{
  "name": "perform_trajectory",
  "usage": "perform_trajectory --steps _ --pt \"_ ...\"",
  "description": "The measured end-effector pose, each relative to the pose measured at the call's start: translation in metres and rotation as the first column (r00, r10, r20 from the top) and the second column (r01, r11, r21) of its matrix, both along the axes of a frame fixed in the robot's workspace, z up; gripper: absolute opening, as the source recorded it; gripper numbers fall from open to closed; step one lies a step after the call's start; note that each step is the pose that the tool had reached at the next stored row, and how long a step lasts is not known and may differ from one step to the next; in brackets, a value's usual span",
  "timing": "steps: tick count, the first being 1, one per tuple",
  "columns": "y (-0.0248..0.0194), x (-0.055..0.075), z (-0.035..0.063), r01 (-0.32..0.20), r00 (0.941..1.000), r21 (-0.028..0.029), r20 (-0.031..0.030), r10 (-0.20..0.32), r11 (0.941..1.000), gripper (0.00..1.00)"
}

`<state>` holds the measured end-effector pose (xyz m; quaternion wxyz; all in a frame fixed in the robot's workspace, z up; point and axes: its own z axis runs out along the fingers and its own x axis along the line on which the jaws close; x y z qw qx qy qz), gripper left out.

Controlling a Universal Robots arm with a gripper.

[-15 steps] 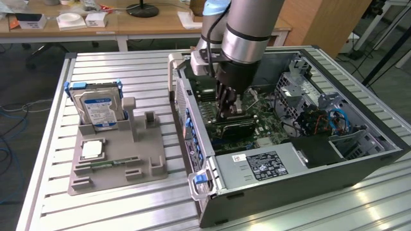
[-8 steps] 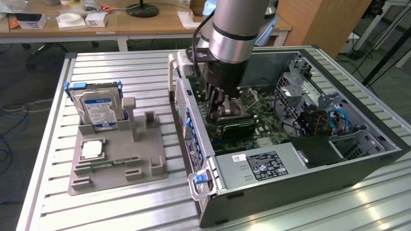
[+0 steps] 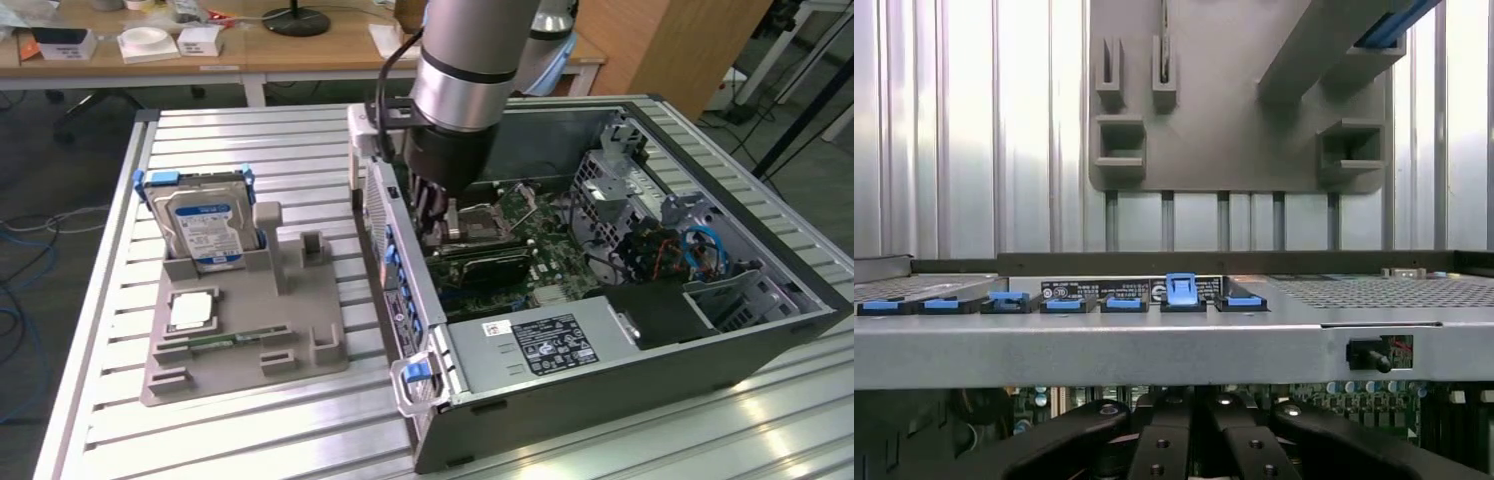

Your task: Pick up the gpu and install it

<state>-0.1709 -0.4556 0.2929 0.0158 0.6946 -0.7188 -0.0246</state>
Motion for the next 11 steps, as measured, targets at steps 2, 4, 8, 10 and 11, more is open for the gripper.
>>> perform_trajectory --steps 2,4,8,10,11 --pt "0.0 -0.0005 0.0005 0.001 1.0 0.0004 0.0007 -0.001 1.0 0.11" --pt "0.0 -0.0005 0.0019 0.001 1.0 0.0 0.0006 -0.001 1.0 0.11" --pt "0.0 -0.0006 0.0042 0.001 1.0 -0.0001 0.0005 -0.001 1.0 0.11" --pt "0.0 -0.0008 0.0075 0.001 1.0 -0.0006 -0.0005 -0.001 1.0 0.11" --pt "0.0 -0.0007 0.0085 0.002 1.0 -0.0003 0.0004 -0.002 1.0 0.11"
